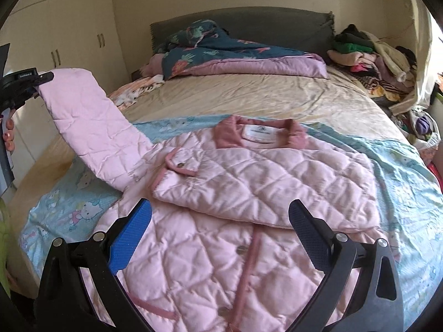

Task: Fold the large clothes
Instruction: 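Grasp the other sleeve cuff with the left tool and lift it, then fold the held sleeve across the jacket body and release it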

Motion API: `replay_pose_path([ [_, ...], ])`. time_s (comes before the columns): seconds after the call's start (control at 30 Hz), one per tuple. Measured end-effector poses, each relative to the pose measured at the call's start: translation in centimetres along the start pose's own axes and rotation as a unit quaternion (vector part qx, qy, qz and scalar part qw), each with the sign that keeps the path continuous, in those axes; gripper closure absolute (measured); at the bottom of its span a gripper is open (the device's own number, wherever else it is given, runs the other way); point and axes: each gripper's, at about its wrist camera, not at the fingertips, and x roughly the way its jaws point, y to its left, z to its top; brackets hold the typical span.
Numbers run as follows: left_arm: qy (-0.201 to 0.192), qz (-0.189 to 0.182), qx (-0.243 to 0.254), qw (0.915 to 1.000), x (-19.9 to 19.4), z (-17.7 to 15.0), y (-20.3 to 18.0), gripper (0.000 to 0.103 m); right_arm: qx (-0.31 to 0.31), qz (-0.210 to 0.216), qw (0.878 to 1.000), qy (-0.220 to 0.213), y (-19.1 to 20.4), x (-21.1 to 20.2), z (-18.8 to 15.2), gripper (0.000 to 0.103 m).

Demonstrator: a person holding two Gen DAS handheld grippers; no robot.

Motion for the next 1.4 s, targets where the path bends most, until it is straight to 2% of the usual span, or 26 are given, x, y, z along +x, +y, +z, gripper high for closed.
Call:
replay_pose_path([
  [0.27, -0.001, -0.037, 0.034, 0.9988, -0.3, -1.3, -6.3, 0.091, 0.033, -0.015, 0.999, -0.017, -4.3, -2.5, -0.7, 0.004],
  [0.57, 0.015, -0.084, 0.085, 0.9927, 0.5, -4.0, -13.9, 0.093, 0.078, -0.032, 0.996, -0.035, -8.6, -4.4, -1.7, 0.004],
  [1.07, 0.055, -0.135, 0.163, 0.9758, 1.7, -10.3, -22.7, 0.093, 0.134, -0.058, 0.989, -0.036, -14.7, -5.5, -4.2, 0.004],
  [1.4, 0.102, -0.15, 0.223, 0.9578, 3.5, -16.7, -26.5, 0.093, 0.188, -0.08, 0.978, -0.032, -18.8, -5.8, -6.2, 0.004],
])
